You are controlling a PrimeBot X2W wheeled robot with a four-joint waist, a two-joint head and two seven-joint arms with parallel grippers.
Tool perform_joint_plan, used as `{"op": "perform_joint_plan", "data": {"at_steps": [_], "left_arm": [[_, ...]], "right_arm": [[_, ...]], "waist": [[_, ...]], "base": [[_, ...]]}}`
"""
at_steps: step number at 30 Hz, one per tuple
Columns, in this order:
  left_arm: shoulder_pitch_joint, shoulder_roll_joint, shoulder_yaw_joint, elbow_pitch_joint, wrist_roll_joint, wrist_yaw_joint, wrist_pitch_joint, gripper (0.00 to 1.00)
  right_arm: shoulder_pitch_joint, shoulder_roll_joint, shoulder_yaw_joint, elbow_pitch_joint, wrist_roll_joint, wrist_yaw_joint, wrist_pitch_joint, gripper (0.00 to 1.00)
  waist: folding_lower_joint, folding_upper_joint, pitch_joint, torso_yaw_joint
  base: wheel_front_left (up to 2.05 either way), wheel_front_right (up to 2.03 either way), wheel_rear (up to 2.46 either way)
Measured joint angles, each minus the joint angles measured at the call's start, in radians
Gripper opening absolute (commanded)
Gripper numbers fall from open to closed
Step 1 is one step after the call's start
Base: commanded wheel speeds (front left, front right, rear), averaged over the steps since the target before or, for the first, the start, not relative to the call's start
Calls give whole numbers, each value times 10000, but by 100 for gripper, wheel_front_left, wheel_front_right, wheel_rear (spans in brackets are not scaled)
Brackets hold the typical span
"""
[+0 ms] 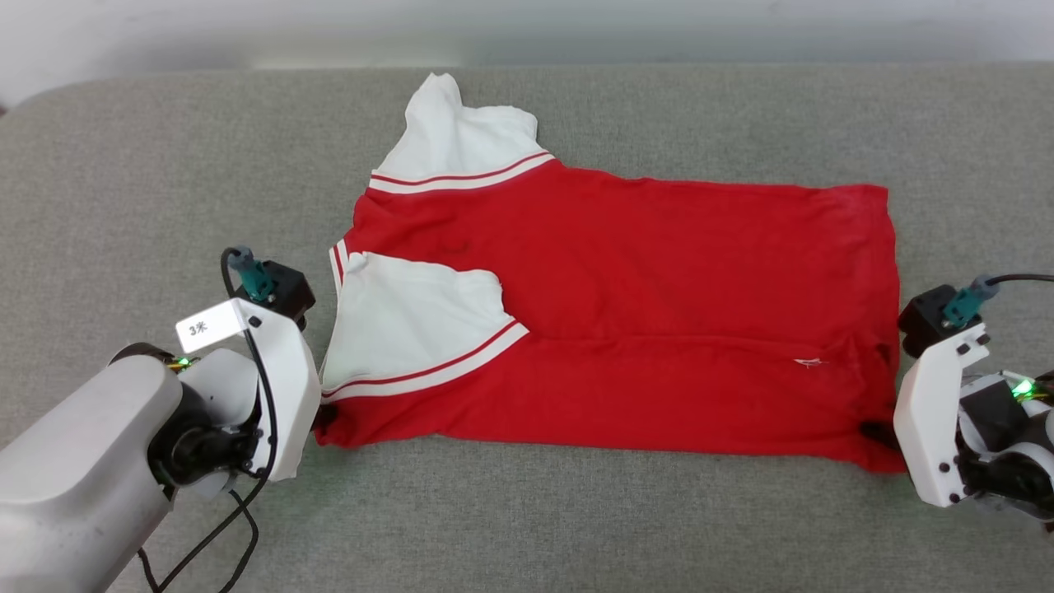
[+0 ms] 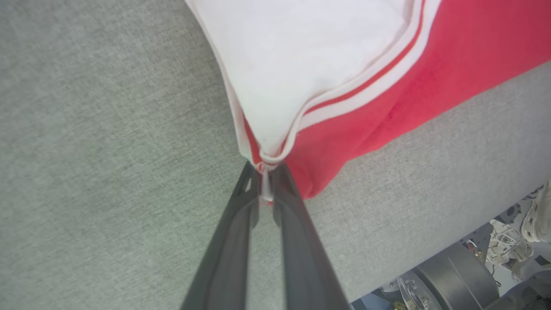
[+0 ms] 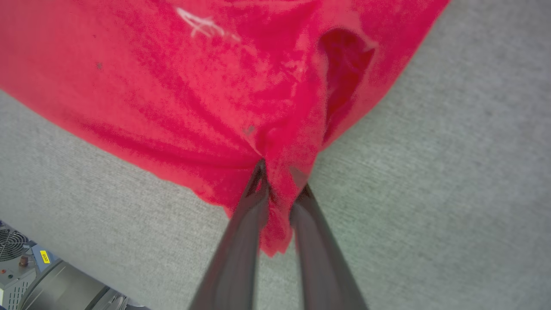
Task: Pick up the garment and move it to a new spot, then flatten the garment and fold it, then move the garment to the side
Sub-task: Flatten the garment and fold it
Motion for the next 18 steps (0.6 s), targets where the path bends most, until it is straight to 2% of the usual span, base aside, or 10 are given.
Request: {"op": "perform_joint_plan", "data": {"at_steps": [3, 10, 18], "left_arm": [[187, 132, 31, -150, -119, -12, -71, 0], [852, 683, 29, -1037, -343, 23, -163, 0], [2206, 1174, -209, -2211, -594, 456, -393, 0]], "right_arm": [[-70, -188, 192, -155, 263, 17, -395, 0], [348, -1386, 349, -1083, 882, 17, -903, 0], [2018, -2311, 48, -1918, 1394, 17, -1093, 0]], "waist": [[0, 0, -229, -42], [0, 0, -854, -70], [-1, 0, -1229, -54]], "base": [[0, 0, 0], [0, 0, 0], [0, 0, 0]]}}
